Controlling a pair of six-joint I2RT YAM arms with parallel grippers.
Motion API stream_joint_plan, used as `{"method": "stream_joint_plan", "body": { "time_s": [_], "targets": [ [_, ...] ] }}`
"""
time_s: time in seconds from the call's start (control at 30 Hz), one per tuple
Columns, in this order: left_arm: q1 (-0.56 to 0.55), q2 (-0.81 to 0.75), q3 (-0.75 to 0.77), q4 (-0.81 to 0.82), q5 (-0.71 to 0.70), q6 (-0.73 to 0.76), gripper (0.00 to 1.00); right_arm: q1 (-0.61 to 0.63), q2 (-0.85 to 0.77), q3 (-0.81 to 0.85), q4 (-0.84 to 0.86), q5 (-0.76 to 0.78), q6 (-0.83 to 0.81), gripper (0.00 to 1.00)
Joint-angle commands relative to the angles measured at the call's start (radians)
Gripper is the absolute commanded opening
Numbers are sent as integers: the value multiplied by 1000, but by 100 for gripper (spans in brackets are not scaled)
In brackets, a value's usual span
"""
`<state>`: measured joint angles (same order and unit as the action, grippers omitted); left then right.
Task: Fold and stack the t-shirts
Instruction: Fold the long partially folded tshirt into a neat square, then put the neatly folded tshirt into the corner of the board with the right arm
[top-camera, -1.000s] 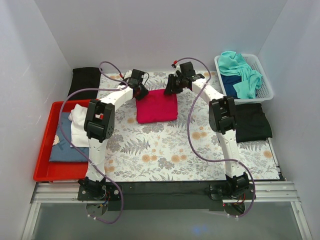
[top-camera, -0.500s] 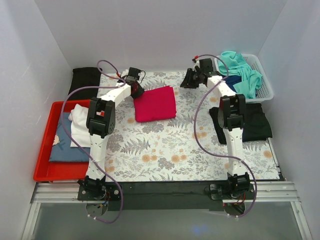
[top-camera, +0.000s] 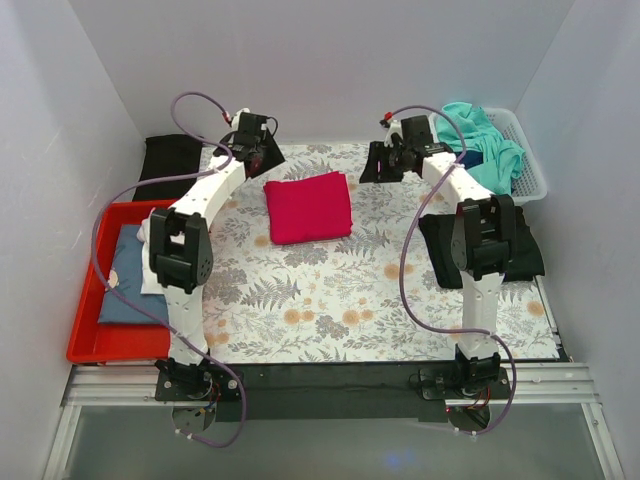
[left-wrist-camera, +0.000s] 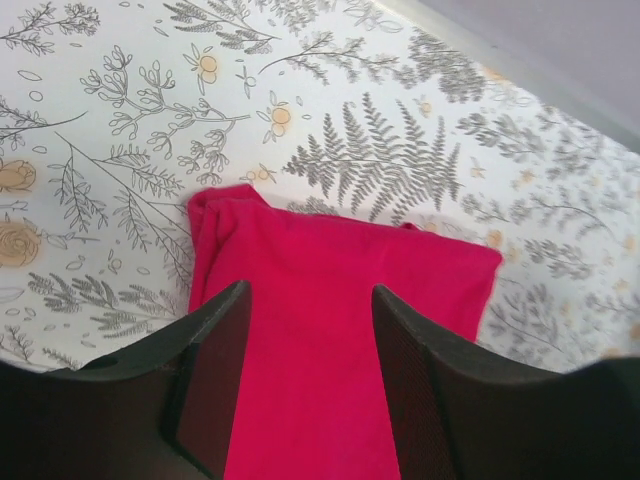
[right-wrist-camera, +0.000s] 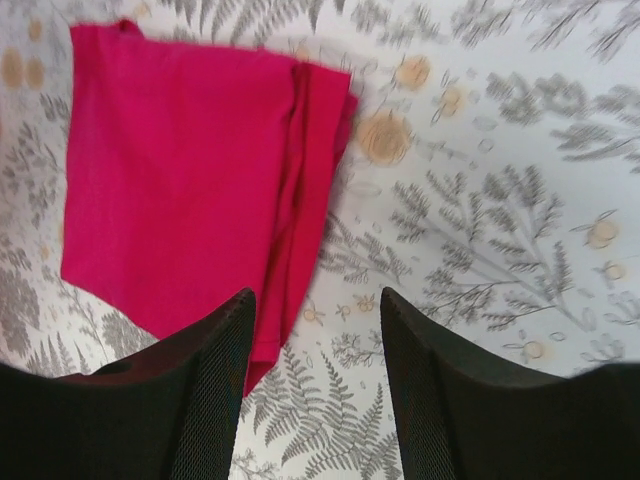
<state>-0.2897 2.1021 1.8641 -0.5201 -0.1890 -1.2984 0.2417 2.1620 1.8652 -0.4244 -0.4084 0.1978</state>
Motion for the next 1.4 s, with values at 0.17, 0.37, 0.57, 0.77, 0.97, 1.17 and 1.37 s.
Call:
{"method": "stream_joint_plan", "body": {
  "time_s": [0.17, 0.37, 0.57, 0.77, 0.97, 1.17, 1.37],
  "targets": [
    [12, -318, -258, 5, 193, -24, 53, 21, -1, -121, -14, -61, -74, 70],
    [12, -438, -362, 3, 298, -21, 55, 22, 74, -61, 1, -127, -61, 79],
    [14, -522, -417, -12, 298, -9, 56, 39, 153, -11, 21, -179, -38, 80],
    [17, -573, -433, -37, 286, 5, 56, 80, 216, -23, 82, -225, -15, 79],
    [23, -617, -442, -52, 255, 25, 57, 122, 245, -31, 133, -254, 17, 80],
    [30, -629, -451, -66, 243, 30, 57, 163, 272, -32, 119, -228, 12, 77],
    [40, -634, -453, -66, 238, 36, 57, 174, 318, -29, 53, -181, -1, 31]
  ]
}}
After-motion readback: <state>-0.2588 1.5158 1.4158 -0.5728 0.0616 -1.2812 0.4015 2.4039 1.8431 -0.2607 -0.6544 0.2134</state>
